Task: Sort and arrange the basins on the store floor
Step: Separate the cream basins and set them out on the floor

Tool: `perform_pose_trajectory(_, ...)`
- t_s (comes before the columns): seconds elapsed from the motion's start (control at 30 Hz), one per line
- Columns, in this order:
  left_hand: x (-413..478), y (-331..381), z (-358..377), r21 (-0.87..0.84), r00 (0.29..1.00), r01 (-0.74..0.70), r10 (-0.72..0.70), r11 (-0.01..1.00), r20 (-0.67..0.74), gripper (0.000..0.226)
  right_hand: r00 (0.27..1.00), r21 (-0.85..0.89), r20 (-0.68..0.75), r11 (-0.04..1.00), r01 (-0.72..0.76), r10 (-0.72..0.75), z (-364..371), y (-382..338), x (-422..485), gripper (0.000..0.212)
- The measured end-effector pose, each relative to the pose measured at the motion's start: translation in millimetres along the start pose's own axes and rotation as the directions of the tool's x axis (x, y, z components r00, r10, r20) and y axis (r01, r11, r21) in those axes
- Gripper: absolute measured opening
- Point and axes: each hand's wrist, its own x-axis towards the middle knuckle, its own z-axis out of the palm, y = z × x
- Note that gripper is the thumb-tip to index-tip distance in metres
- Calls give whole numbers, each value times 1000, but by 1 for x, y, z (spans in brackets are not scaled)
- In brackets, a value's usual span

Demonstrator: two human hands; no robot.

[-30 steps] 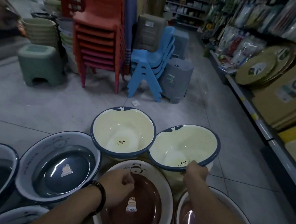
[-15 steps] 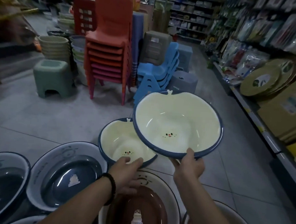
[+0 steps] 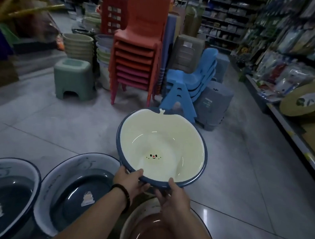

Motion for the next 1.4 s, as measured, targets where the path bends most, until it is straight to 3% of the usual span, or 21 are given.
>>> perform_pose_trajectory(0.1,19,-8,-5,-40,997,-68,67,997,-31,38,1000,55,23,998,-16,14,11,10,23,48)
perform_pose_trajectory(0.2,32,-18,-15,-25,996,-87,88,996,31,65,999,52,-10,998,35,-35,21,16,42,45)
perform_pose_trajectory(0.27,35,-23,-24,32,994,-19,16,999,105,54,997,28,-45,998,60,-58,25,15,52,41)
perform_pose_trajectory(0.33,28,-22,-30,124,978,86,-107,989,177,20,989,-51,-118,995,83,-89,24,16,63,34)
perform_pose_trajectory(0.4,28,-25,-37,253,973,82,-133,964,191,20,975,-151,-195,986,75,-104,18,22,72,34)
perform_pose_trajectory(0.5,25,-31,-45,387,984,-2,-68,922,166,44,963,-348,-239,937,36,-126,6,30,80,35)
perform_pose_trajectory(0.63,21,-34,-54,526,984,-67,-30,848,174,47,958,-487,-214,871,66,-192,-6,37,78,43)
perform_pose_trajectory(0.7,20,-35,-60,584,982,-91,-25,807,187,45,957,-622,-202,782,38,-207,-7,39,70,34)
perform_pose_trajectory(0.77,14,-34,-68,675,981,-125,-13,727,195,38,966,-780,-156,626,7,-205,-4,41,62,36)
perform_pose_trajectory(0.83,4,-27,-79,793,977,-183,19,581,212,31,967,-933,-50,357,44,-249,1,44,51,49)
perform_pose_trajectory(0.93,-24,-8,-96,918,967,-251,47,308,249,25,958,-981,161,70,182,-238,21,44,13,33)
perform_pose_trajectory(1.1,-99,43,-131,971,970,-239,47,-11,239,25,895,-877,446,-209,432,-23,63,40,-72,30)
perform_pose_trajectory(1.27,-216,93,-170,948,973,-176,102,-267,209,34,722,-589,620,-426,687,307,111,61,-194,28)
perform_pose_trajectory(1.4,-316,108,-225,940,984,-59,141,-335,112,38,564,-363,625,-439,822,539,127,105,-302,31)
